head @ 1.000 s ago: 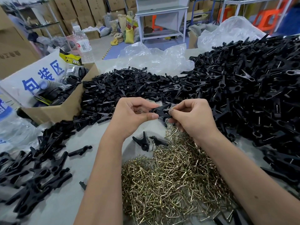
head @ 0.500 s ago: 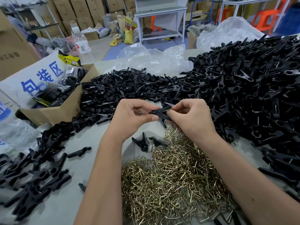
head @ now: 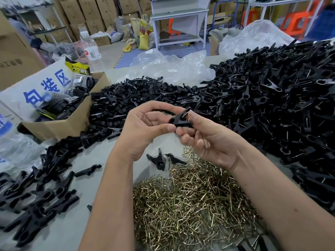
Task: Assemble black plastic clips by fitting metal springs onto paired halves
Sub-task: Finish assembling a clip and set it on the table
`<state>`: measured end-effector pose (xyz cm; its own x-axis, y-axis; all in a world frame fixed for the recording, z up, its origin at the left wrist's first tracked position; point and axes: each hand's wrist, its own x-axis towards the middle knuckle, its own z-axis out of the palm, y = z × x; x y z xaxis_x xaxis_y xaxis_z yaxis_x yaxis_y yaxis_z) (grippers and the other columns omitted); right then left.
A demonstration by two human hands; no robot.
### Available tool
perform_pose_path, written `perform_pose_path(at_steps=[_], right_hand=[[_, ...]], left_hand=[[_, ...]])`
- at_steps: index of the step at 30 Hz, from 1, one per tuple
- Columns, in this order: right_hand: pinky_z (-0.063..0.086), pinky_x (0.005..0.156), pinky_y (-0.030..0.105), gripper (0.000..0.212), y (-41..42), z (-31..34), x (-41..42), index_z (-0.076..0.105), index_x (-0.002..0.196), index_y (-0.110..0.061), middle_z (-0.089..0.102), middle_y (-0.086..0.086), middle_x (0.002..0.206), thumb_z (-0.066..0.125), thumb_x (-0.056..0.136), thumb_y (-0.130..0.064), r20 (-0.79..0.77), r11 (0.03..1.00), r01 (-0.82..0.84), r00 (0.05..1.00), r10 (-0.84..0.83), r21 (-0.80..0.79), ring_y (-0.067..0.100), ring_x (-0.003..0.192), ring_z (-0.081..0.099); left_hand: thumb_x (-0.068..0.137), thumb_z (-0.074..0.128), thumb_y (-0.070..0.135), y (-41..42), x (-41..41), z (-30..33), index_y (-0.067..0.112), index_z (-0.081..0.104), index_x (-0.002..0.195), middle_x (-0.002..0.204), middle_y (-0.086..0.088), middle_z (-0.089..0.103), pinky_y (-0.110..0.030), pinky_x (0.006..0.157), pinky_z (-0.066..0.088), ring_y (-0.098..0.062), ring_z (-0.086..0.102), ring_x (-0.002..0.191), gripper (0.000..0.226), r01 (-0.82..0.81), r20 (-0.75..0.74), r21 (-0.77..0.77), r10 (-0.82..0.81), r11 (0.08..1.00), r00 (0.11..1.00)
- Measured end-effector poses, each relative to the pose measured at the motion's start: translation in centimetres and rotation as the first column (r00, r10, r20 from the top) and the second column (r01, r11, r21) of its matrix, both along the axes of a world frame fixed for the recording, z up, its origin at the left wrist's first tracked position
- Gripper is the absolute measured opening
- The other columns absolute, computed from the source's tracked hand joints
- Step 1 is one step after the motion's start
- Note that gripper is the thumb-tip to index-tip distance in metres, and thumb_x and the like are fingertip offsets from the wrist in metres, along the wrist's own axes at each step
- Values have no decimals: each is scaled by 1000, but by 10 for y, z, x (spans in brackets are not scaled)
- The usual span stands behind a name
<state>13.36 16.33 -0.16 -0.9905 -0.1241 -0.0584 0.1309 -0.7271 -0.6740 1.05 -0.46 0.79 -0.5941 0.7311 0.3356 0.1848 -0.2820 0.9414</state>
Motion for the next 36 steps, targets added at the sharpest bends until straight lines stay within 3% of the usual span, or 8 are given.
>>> perform_pose_path(at_steps=[6, 17, 23, 26, 28, 32, 34, 36], right_hand=[[60, 52, 19, 52, 4, 3, -1, 74, 126, -8, 73, 23, 95, 89, 77, -10, -35, 983, -101, 995, 96, -156, 16, 71, 75], [52, 40, 16, 25, 7, 2, -1, 71, 111, -2, 57, 14, 73, 63, 88, -3, 65, 930, -56, 994, 85, -364, 10, 50, 61], [48, 44, 13, 26, 2, 6, -5, 81, 109, -17, 63, 5, 71, 67, 88, -18, -24, 948, 306, 952, -306, 82, 7, 53, 56], [45, 43, 19, 25, 8, 7, -8, 79, 114, -18, 64, 5, 66, 70, 90, -19, -127, 752, 555, 826, -549, 356, 12, 52, 55], [44, 41, 22, 22, 13, 11, -10, 78, 116, -21, 65, 5, 63, 70, 97, -14, -216, 561, 646, 733, -645, 518, 14, 49, 55], [59, 74, 29, 32, 22, 15, -24, 74, 128, -24, 70, -4, 68, 71, 97, -17, -524, -134, 618, 510, -682, 775, 10, 57, 64], [55, 88, 19, 31, 13, 19, -34, 74, 126, -20, 72, -7, 74, 72, 95, -16, -680, -390, 566, 503, -534, 726, 2, 62, 61], [58, 86, 29, 23, -1, 22, -48, 78, 117, -21, 75, -5, 83, 72, 95, -17, -694, -467, 527, 636, -337, 710, 5, 71, 61]], left_hand=[[61, 92, 5, -2, 0, -1, 13, 47, 97, 76, -5, 77, -27, 67, 61, -16, 75, 68, 58, -79, 39, -5, 79, 997, 996], [58, 92, 15, 7, 4, -2, 13, 51, 88, 72, -5, 77, -23, 59, 55, -12, 67, 62, 51, -187, -89, -71, 181, 980, 979], [81, 84, 43, 0, -7, -7, 21, 65, 92, 84, -16, 76, -53, 72, 56, -40, 68, 78, 31, -454, -177, -151, 428, 878, 886], [85, 80, 38, -7, -21, -18, 31, 71, 84, 83, 12, 72, -47, 85, 58, -10, 66, 80, 12, -707, -460, -269, 557, 654, 691], [82, 84, 39, -9, -23, -23, 34, 74, 93, 96, 16, 69, -42, 90, 56, -10, 63, 92, 15, -733, -544, -377, 506, 566, 670], [78, 89, 38, -5, -23, -31, 32, 75, 101, 109, 4, 57, -34, 90, 45, -18, 55, 103, 27, -720, -619, -479, 389, 502, 683], [78, 90, 31, -3, -24, -32, 31, 74, 97, 108, 4, 55, -29, 87, 40, -17, 54, 100, 24, -733, -633, -475, 390, 487, 669], [78, 90, 26, -3, -25, -30, 32, 71, 89, 106, 4, 56, -27, 82, 38, -17, 54, 96, 22, -742, -626, -491, 407, 457, 665]])
